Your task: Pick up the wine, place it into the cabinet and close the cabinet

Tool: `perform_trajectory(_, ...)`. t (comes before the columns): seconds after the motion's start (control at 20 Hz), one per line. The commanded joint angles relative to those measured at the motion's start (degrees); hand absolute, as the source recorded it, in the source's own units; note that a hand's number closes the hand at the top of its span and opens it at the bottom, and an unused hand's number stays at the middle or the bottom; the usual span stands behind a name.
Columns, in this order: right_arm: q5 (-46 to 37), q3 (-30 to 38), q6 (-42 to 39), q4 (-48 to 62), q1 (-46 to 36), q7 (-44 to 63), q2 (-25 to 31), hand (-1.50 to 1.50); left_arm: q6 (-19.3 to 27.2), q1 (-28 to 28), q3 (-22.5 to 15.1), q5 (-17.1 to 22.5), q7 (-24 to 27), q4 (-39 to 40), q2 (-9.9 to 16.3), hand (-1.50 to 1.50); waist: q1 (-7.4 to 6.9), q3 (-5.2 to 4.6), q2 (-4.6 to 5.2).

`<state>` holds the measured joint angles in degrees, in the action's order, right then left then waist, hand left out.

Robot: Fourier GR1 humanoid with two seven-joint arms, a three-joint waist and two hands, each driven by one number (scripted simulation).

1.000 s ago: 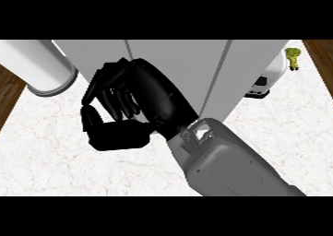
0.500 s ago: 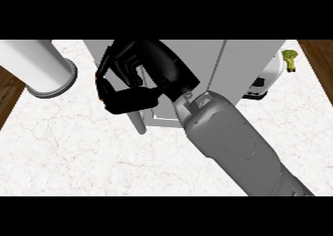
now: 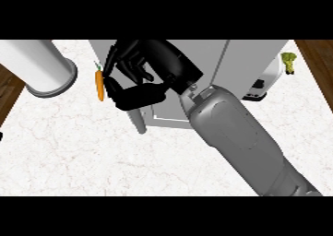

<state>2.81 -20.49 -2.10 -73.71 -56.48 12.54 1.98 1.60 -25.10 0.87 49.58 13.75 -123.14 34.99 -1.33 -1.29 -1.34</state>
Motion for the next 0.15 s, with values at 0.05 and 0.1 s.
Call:
perform_trajectory(0.05, -1.27, 8.24, 1.82, 8.03, -2.00, -1.24, 7.08, 1.50, 1.80, 2.58, -3.81, -3.28, 0.90, 2.02, -2.57, -1.50, 1.40, 1.22, 2.41)
perform_trajectory(0.1, -1.31, 8.10, 1.64, 7.32, -1.26, -1.51, 7.62, 1.50, 1.24, 2.16, -3.34, -3.12, 1.05, 2.79, -2.55, -1.50, 1.35, 1.22, 2.13)
